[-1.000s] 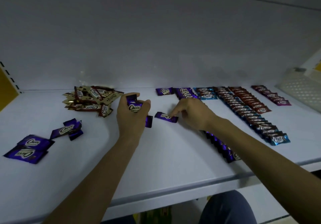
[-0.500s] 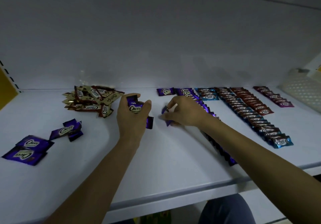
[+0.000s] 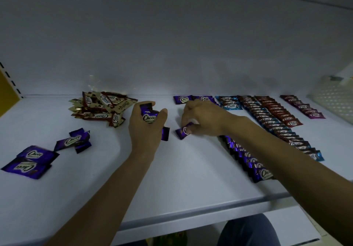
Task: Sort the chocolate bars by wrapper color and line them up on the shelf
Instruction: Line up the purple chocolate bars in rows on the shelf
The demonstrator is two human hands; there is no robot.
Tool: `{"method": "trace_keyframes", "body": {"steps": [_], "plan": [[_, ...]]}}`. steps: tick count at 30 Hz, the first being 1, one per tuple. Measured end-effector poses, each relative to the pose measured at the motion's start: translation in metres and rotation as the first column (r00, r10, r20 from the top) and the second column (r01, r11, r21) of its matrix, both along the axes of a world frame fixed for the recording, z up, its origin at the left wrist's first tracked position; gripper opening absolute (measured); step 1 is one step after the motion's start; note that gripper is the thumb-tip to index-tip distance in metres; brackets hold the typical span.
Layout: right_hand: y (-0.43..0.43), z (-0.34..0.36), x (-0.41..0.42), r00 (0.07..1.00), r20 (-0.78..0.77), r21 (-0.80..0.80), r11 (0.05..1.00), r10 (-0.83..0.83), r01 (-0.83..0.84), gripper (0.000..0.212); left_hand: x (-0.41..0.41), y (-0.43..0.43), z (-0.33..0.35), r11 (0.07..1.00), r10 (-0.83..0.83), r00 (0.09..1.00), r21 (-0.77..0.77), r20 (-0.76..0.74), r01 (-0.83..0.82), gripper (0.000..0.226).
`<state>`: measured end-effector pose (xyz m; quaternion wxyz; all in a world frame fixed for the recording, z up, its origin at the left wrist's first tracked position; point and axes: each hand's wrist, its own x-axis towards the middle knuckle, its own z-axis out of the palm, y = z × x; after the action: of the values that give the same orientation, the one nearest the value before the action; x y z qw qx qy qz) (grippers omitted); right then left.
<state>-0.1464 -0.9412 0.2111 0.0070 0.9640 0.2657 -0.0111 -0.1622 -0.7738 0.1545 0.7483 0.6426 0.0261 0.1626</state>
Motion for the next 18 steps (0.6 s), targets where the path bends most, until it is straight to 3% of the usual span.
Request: {"method": "trace_keyframes", "body": {"steps": [7, 12, 18], "plan": [[-0.008, -0.014, 0.037, 0.937, 0.222, 0.048, 0.963, -0.271, 0.267, 0.023, 0.001, 0.000, -0.001, 1.000, -0.001, 1.000, -0.010, 0.001, 0.001, 0.027], [-0.001, -0.028, 0.067, 0.892, 0.316, 0.073, 0.946, -0.324, 0.317, 0.025, 0.001, 0.000, 0.000, 1.000, 0.000, 1.000, -0.026, -0.003, 0.000, 0.027], [-0.003, -0.032, 0.083, 0.873, 0.326, 0.080, 0.931, -0.362, 0.356, 0.023, 0.000, -0.001, 0.000, 1.000, -0.003, 1.000, 0.000, 0.012, 0.003, 0.029]]}}
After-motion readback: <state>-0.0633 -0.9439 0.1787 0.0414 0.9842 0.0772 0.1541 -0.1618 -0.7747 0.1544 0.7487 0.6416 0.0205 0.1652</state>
